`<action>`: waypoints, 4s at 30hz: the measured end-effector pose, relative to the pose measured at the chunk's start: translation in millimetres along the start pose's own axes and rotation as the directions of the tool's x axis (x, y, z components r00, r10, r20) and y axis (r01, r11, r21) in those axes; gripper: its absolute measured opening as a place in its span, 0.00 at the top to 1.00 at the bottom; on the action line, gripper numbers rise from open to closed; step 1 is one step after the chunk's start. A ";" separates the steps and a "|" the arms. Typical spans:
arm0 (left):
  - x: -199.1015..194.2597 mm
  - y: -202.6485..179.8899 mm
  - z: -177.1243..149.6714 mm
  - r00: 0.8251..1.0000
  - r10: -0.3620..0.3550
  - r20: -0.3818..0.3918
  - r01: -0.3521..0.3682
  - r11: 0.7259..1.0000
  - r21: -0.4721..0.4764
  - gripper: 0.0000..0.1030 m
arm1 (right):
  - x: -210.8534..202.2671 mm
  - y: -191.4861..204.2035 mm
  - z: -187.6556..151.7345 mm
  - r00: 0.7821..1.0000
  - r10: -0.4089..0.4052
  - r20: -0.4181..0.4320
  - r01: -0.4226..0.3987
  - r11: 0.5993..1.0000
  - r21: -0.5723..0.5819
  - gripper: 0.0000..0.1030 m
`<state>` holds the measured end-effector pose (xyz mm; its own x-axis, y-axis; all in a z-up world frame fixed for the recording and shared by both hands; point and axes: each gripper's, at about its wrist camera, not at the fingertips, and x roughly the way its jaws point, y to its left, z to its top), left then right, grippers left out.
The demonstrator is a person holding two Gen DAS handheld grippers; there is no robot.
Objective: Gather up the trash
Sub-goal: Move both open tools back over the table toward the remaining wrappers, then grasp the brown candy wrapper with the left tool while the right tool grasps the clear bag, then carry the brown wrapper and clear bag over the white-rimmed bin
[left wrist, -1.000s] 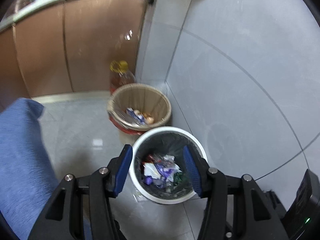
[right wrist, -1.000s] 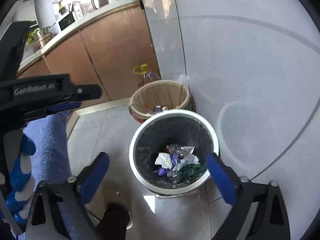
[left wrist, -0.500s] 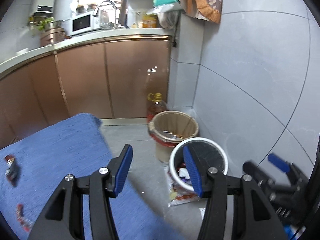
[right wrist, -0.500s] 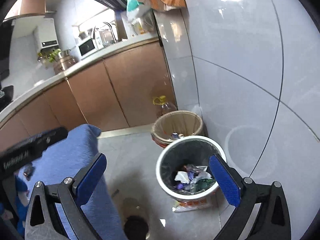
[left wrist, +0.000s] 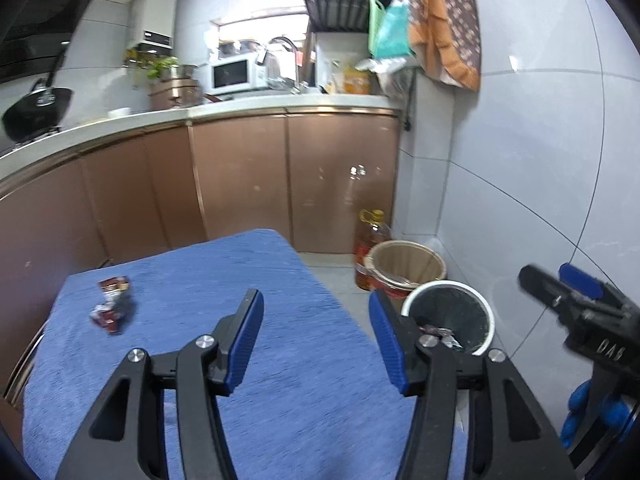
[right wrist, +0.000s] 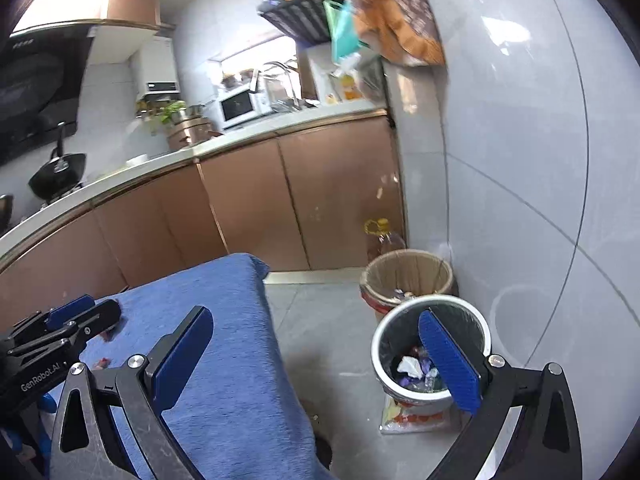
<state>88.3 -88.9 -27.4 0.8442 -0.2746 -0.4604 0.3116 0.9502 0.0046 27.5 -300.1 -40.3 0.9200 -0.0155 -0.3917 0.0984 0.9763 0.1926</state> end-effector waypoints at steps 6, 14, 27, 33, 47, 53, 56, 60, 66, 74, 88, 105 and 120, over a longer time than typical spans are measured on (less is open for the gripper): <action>-34.2 38.7 -11.4 0.997 0.061 0.046 -0.059 0.998 -0.038 0.45 | -24.3 34.4 8.0 0.997 0.005 0.080 -0.001 0.999 -0.042 0.00; -68.0 100.3 -28.3 0.985 0.150 0.084 -0.142 0.985 -0.102 0.40 | -31.8 89.0 8.0 0.991 0.112 0.076 -0.102 0.987 -0.126 0.00; -78.1 213.6 -63.5 0.946 0.324 0.008 -0.317 0.931 -0.183 0.40 | 22.3 197.8 -26.6 0.946 0.297 -0.129 -0.322 0.908 -0.270 0.00; -62.9 241.7 -74.7 0.933 0.357 -0.054 -0.361 0.914 -0.185 0.40 | 51.3 232.2 -44.4 0.912 0.342 -0.225 -0.399 0.866 -0.300 0.00; -15.9 266.3 -81.9 0.914 0.376 -0.151 -0.397 0.905 -0.152 0.40 | 102.3 273.9 -72.0 0.834 0.407 -0.372 -0.525 0.792 -0.312 0.00; 1.6 270.6 -83.3 0.907 0.380 -0.181 -0.406 0.904 -0.135 0.40 | 119.3 282.4 -81.1 0.801 0.427 -0.419 -0.565 0.769 -0.297 0.00; 12.2 275.3 -82.8 0.909 0.366 -0.201 -0.396 0.907 -0.144 0.40 | 128.3 284.9 -86.5 0.784 0.431 -0.447 -0.582 0.760 -0.288 0.00; 31.2 288.3 -81.1 0.920 0.317 -0.231 -0.358 0.919 -0.163 0.40 | 139.9 289.0 -95.0 0.755 0.441 -0.485 -0.610 0.743 -0.275 0.00; 77.7 307.7 -72.5 0.945 0.168 -0.280 -0.220 0.962 -0.164 0.40 | 162.6 299.0 -109.0 0.697 0.464 -0.546 -0.663 0.707 -0.245 0.08; 152.4 316.1 -46.2 0.942 0.131 -0.309 -0.154 0.987 -0.052 0.40 | 193.8 314.2 -128.7 0.626 0.465 -0.626 -0.719 0.655 -0.233 0.23; 207.3 307.4 -63.8 0.893 0.178 -0.412 -0.150 0.984 0.098 0.64 | 213.7 321.0 -138.2 0.567 0.464 -0.680 -0.747 0.637 -0.188 0.54; 136.2 275.8 -36.3 0.934 0.142 -0.327 -0.142 0.990 0.024 0.95 | 161.8 277.5 -97.0 0.634 0.508 -0.584 -0.709 0.683 -0.176 0.85; 75.9 135.9 2.1 0.967 -0.024 -0.252 0.043 0.997 0.071 0.96 | 103.5 126.9 -30.3 0.823 0.438 -0.362 -0.501 0.860 -0.099 0.85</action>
<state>195.7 19.0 -59.8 0.6991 -0.2513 -0.6694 0.3780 0.9246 0.0477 123.7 -171.3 -83.7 0.6630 0.4930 -0.5634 -0.4138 0.8685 0.2729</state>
